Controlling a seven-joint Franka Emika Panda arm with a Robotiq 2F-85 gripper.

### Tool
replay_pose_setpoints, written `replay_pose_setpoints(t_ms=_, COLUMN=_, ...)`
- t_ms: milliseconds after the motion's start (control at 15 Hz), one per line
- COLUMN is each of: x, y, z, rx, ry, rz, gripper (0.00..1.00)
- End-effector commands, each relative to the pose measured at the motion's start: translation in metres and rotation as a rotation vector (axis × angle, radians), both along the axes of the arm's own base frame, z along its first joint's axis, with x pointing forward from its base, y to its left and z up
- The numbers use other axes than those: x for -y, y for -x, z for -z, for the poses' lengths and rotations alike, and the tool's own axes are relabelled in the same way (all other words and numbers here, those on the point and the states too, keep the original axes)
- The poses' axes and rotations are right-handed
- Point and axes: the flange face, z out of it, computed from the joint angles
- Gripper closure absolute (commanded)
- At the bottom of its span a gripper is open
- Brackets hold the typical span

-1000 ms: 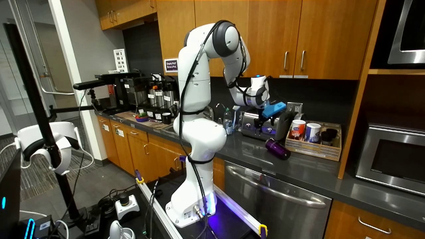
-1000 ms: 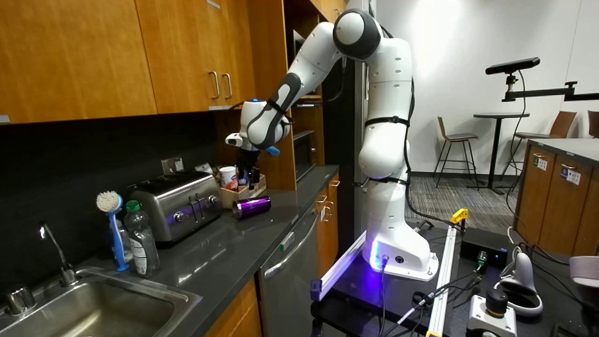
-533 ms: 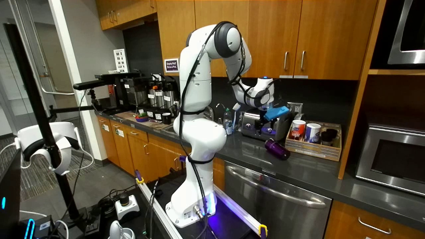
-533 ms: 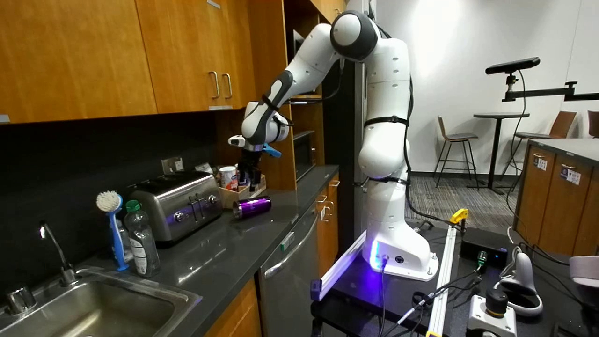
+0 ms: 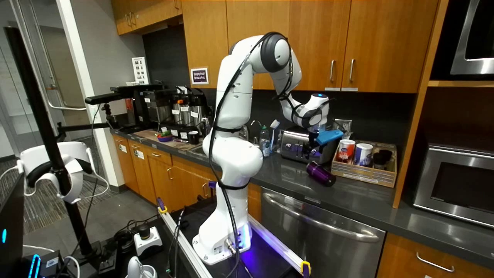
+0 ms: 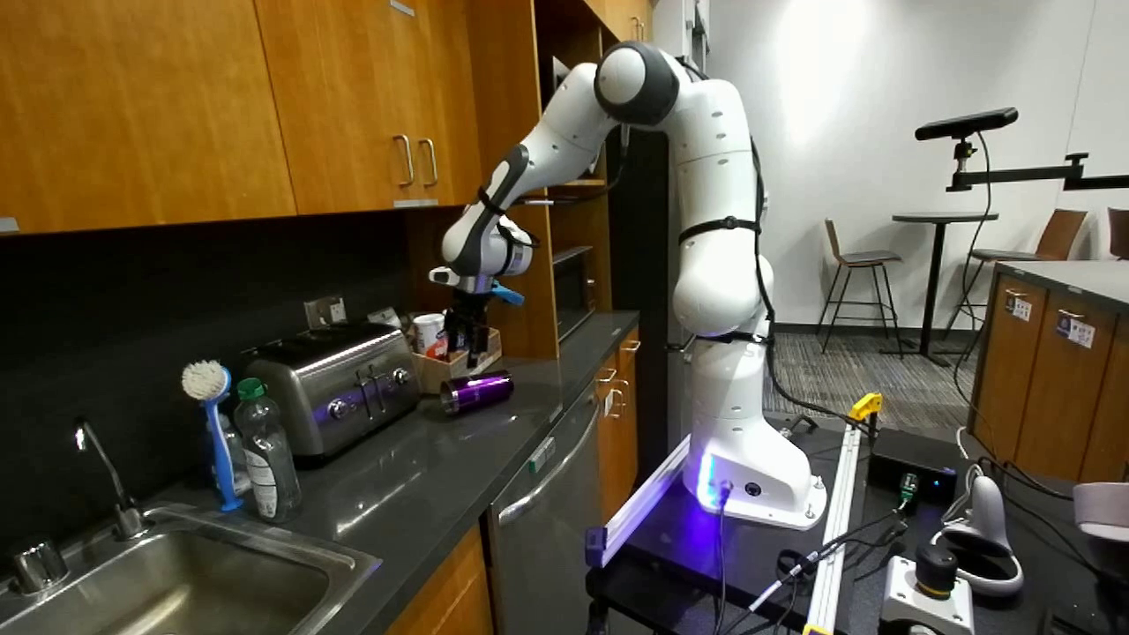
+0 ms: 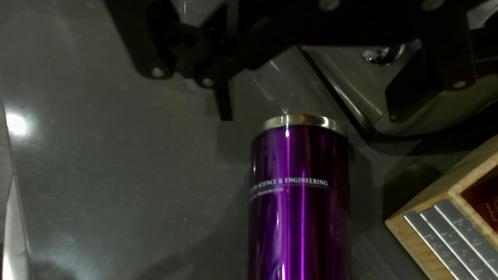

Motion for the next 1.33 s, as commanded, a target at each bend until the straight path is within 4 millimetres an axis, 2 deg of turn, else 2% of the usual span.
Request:
replay_pose_setpoints(t_ms=0, x=0.005, y=-0.016, z=0.011, rx=-0.037, ry=-0.021, rz=-0.014, gripper=0.0)
replay_pose_setpoints(t_ms=1267, x=0.017, y=-0.027, z=0.06, rx=-0.199, ry=0.003, rz=-0.024, gripper=0.0)
